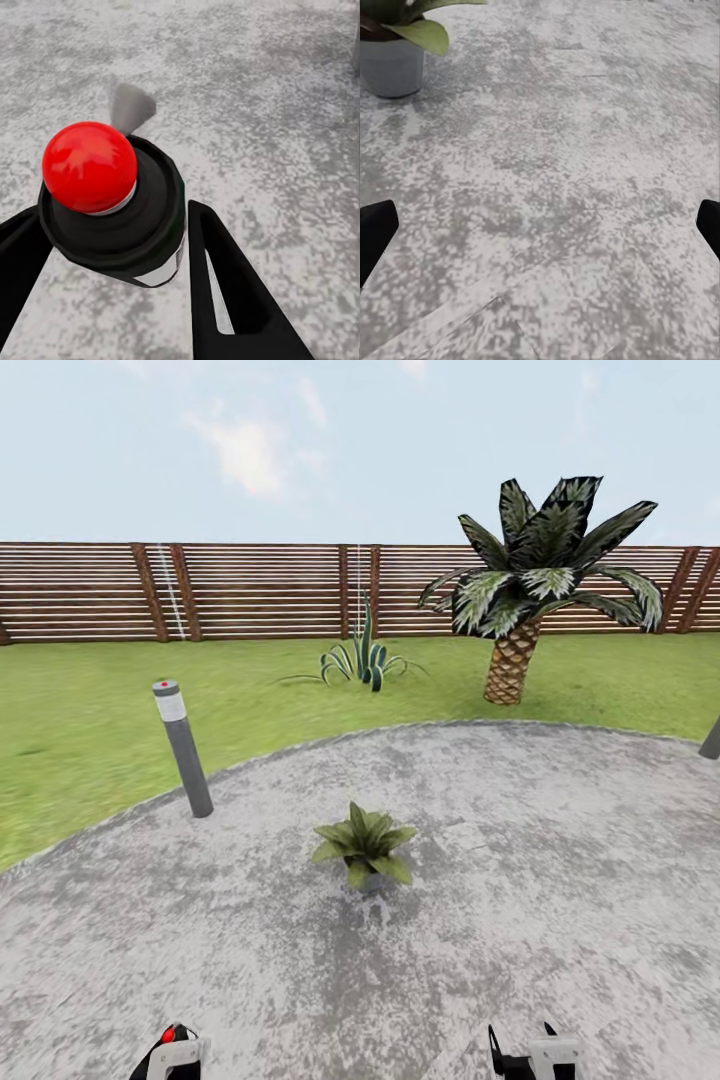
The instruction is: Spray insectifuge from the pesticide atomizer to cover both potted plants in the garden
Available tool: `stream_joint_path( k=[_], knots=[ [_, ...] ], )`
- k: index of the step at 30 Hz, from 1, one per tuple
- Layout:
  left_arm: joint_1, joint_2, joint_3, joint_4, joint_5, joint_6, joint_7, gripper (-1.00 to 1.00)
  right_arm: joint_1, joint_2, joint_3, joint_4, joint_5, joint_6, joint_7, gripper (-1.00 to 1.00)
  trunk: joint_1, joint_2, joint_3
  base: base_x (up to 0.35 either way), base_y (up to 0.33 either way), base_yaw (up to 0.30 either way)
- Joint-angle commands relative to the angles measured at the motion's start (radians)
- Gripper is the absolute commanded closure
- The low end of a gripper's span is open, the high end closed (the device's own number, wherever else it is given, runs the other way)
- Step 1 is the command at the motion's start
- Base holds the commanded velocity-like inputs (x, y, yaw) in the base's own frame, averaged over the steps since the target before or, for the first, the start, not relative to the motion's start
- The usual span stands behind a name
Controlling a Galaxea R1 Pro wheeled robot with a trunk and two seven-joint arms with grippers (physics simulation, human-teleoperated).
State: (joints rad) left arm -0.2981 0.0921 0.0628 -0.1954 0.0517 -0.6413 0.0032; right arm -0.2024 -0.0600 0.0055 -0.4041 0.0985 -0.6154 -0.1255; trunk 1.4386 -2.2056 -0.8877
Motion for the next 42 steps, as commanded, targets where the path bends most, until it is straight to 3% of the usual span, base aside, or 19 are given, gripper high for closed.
stream_joint_path(
  k=[1,16,34,40,42],
  knots=[
    [-0.001,0.0,0.0,0.001,0.005,-0.003,-0.002,1.0,0.0,0.0,0.001,0.001,0.01,-0.001,-0.009,-1.0,0.0,0.0,-0.001,0.29,0.002,0.0],
    [-0.001,0.0,0.0,0.001,0.005,-0.003,-0.002,1.0,0.0,0.002,0.001,-0.001,0.009,-0.001,-0.01,-1.0,0.0,0.0,-0.001,0.29,0.016,-0.002],
    [-0.001,0.002,0.0,0.0,0.003,-0.006,-0.003,1.0,0.0,0.002,-0.001,-0.001,0.008,-0.001,-0.012,-1.0,0.0,0.0,0.01,0.224,0.076,-0.129],
    [-0.001,0.008,-0.015,-0.006,-0.013,-0.01,-0.017,1.0,-0.001,0.001,0.001,-0.021,0.011,0.0,-0.001,-1.0,0.0,0.0,0.01,0.012,0.002,-0.002],
    [-0.012,0.02,-0.076,-0.011,-0.076,-0.006,-0.073,1.0,-0.002,0.0,0.025,-0.075,0.057,0.003,0.074,-1.0,0.0,0.0,0.01,0.001,0.0,0.0]
  ],
)
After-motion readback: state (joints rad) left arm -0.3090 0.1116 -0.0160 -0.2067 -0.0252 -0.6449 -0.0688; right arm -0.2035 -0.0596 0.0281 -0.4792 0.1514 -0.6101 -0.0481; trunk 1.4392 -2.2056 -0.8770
